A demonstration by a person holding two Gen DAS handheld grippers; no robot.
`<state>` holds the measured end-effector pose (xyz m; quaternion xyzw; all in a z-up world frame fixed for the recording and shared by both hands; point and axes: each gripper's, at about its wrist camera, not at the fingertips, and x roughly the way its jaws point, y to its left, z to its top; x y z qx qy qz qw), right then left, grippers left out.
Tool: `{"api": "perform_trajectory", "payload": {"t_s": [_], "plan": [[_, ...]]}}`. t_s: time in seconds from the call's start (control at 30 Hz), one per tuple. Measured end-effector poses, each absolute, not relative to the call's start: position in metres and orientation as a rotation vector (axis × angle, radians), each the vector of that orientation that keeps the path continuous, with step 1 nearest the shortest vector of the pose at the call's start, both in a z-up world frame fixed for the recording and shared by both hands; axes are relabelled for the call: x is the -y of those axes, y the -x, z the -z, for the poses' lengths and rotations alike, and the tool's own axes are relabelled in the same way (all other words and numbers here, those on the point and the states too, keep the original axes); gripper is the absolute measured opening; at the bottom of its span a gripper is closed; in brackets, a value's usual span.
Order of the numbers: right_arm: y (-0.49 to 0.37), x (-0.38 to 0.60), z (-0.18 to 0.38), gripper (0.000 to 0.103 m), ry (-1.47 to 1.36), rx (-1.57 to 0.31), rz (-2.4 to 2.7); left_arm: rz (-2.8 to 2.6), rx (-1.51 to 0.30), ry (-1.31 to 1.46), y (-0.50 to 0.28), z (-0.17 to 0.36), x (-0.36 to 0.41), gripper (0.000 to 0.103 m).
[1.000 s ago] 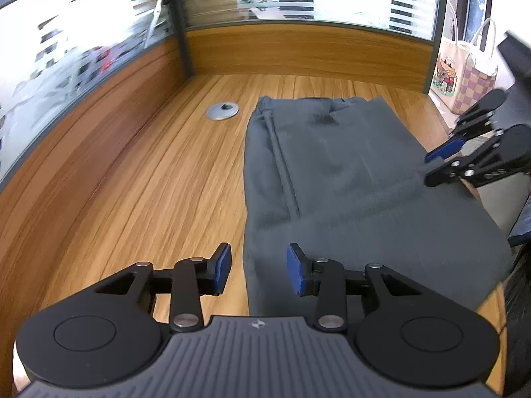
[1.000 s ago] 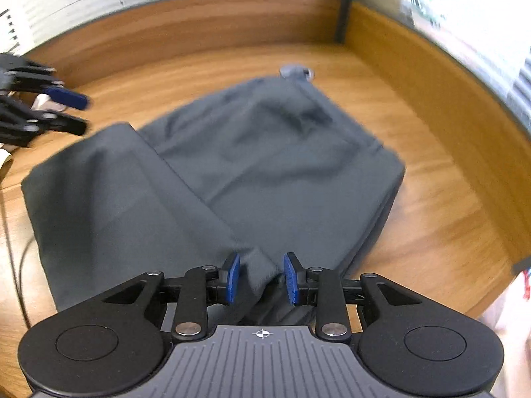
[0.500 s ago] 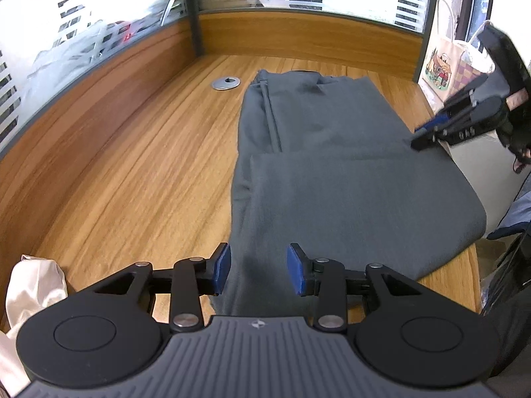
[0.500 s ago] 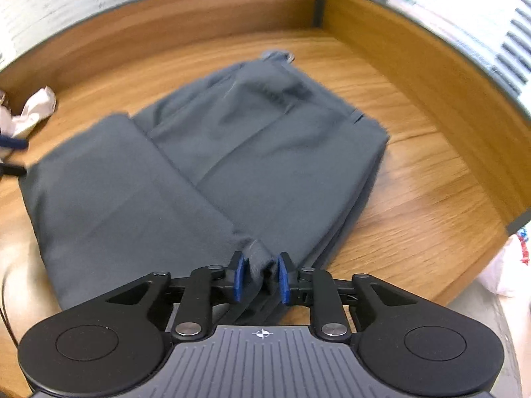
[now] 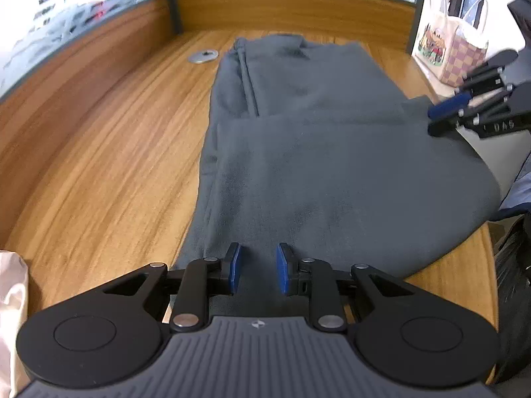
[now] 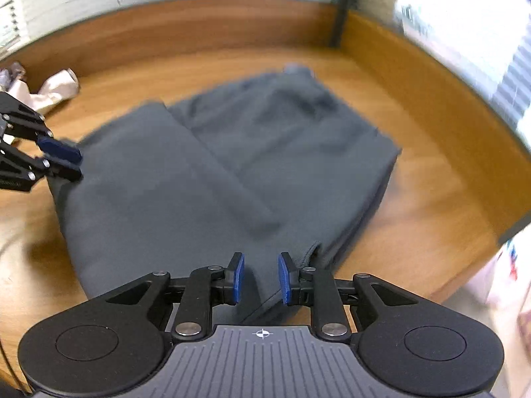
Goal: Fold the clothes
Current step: 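Grasp the folded trouser edge with the right gripper while the left gripper grasps, then fold the trousers over again with both grippers and release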
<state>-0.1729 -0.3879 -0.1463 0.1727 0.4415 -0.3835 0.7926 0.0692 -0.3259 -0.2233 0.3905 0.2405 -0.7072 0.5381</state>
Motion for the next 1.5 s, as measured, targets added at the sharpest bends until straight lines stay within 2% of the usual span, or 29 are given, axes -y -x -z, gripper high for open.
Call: {"api": "perform_trajectory", "payload": {"t_s": [0.07, 0.17, 0.23, 0.3, 0.4, 0.57, 0.7, 0.87, 0.9, 0.93, 0.97, 1.03, 1.07, 1.1, 1.23, 1.5], "plan": [[0.172, 0.386, 0.155, 0.024, -0.375, -0.973, 0.826, 1.692, -0.581, -0.894, -0.073, 0.225, 0.328, 0.032], [0.167, 0.379, 0.151, 0.026, -0.33, -0.988, 0.824, 1.721, -0.566, -0.831, -0.08, 0.217, 0.326, 0.045], [0.167, 0.37, 0.141, 0.029, -0.316, -0.972, 0.817, 1.757, -0.527, -0.808, -0.085, 0.207, 0.319, 0.062], [0.17, 0.359, 0.13, 0.037, -0.321, -0.946, 0.804, 1.788, -0.492, -0.816, -0.088, 0.2, 0.311, 0.067], [0.175, 0.341, 0.122, 0.04, -0.311, -0.93, 0.789, 1.809, -0.466, -0.879, -0.095, 0.197, 0.299, 0.074], [0.178, 0.305, 0.124, 0.052, -0.314, -0.928, 0.773, 1.84, -0.428, -1.023, -0.103, 0.209, 0.282, 0.076], [0.172, 0.286, 0.144, 0.053, -0.335, -0.964, 0.787, 1.86, -0.393, -1.097, -0.103, 0.226, 0.279, 0.076], [0.168, 0.279, 0.163, 0.051, -0.363, -0.983, 0.836, 1.878, -0.365, -1.124, -0.103, 0.239, 0.284, 0.069], [0.167, 0.279, 0.166, 0.051, -0.368, -0.986, 0.843, 1.875, -0.359, -1.123, -0.104, 0.241, 0.286, 0.061], [0.167, 0.279, 0.17, 0.041, -0.374, -0.989, 0.849, 1.876, -0.358, -1.114, -0.104, 0.242, 0.288, 0.054], [0.165, 0.28, 0.173, 0.034, -0.383, -0.998, 0.841, 1.877, -0.357, -1.103, -0.105, 0.242, 0.291, 0.052], [0.164, 0.277, 0.174, 0.03, -0.37, -0.989, 0.847, 1.878, -0.355, -1.092, -0.104, 0.241, 0.292, 0.031], [0.163, 0.275, 0.175, 0.028, -0.364, -0.985, 0.85, 1.879, -0.341, -1.096, -0.101, 0.241, 0.291, 0.027], [0.164, 0.275, 0.173, 0.023, -0.369, -0.977, 0.854, 1.881, -0.327, -1.094, -0.099, 0.24, 0.29, 0.017], [0.168, 0.271, 0.153, 0.017, -0.359, -0.933, 0.862, 1.873, -0.344, -0.985, -0.098, 0.217, 0.281, 0.013], [0.194, 0.273, 0.085, 0.014, -0.429, -0.784, 0.9, 1.894, -0.391, -0.712, -0.099, 0.144, 0.268, 0.012]]}}
